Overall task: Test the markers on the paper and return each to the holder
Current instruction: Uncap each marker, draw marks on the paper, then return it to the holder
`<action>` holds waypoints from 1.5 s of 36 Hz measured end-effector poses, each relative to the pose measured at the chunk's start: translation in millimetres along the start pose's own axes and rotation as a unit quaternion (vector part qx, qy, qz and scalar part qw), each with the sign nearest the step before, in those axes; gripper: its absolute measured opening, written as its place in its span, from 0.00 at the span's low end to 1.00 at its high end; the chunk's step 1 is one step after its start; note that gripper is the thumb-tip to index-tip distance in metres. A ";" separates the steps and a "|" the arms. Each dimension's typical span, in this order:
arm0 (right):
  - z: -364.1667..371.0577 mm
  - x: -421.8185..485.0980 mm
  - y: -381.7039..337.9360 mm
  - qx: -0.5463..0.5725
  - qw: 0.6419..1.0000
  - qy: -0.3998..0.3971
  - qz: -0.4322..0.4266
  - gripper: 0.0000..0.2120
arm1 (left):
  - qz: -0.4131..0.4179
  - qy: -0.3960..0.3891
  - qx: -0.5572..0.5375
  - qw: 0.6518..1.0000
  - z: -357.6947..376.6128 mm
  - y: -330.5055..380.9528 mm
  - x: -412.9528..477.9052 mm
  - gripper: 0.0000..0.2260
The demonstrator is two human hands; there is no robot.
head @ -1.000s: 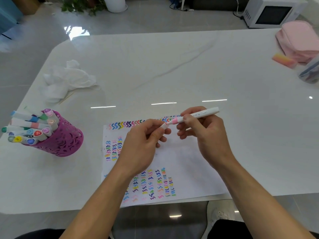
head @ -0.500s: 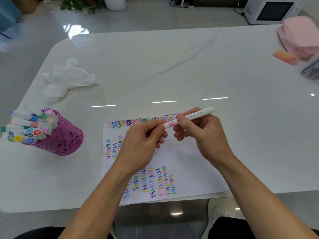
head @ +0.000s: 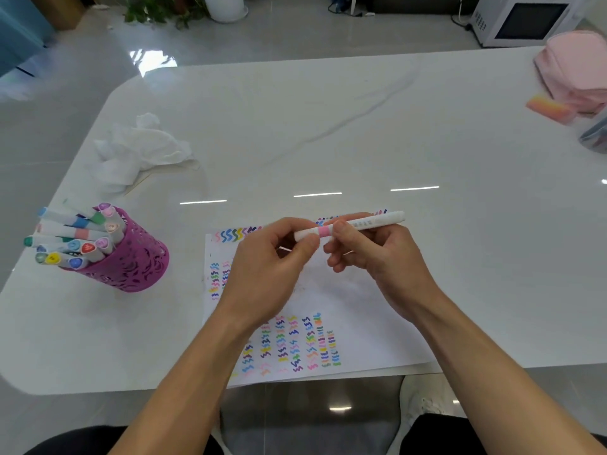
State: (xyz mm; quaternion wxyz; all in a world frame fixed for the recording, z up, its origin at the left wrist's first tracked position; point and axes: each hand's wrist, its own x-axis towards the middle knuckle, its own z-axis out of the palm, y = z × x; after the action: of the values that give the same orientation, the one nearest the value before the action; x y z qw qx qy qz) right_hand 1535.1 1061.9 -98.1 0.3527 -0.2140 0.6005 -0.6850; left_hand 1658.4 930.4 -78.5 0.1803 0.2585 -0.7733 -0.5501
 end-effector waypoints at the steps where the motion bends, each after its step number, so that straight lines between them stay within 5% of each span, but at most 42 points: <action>1: 0.6 1.0 0.2 -0.011 1.000 -0.010 0.010 0.12 | 0.003 0.014 -0.014 1.000 -2.8 1.5 0.0 0.06; 8: 8.6 1.7 5.2 -0.043 0.997 -0.048 0.042 0.17 | 0.056 0.140 -0.101 0.983 -36.1 15.0 1.6 0.06; 22: 22.2 -6.3 8.7 -0.147 0.987 -0.056 0.000 0.13 | 0.227 0.404 0.153 0.873 -110.1 20.7 -20.0 0.06; 35: 28.1 -2.4 13.3 -0.174 0.982 -0.068 -0.008 0.08 | 0.168 0.380 0.304 0.858 -125.6 2.2 -22.0 0.11; 41: 29.3 0.5 15.4 -0.172 0.982 -0.072 -0.009 0.08 | 0.104 0.363 0.342 0.860 -130.9 -6.6 -22.6 0.22; 54: 28.5 0.2 17.5 -0.186 0.979 -0.079 -0.008 0.08 | 0.006 0.327 0.391 0.860 -124.8 -10.1 -20.5 0.16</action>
State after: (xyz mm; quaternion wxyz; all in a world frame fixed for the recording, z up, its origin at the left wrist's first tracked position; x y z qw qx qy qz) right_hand 1559.4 1042.1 -109.9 0.3478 -0.3340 0.6862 -0.5445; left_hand 1747.2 845.5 -46.7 0.3105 0.4683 -0.8229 -0.0848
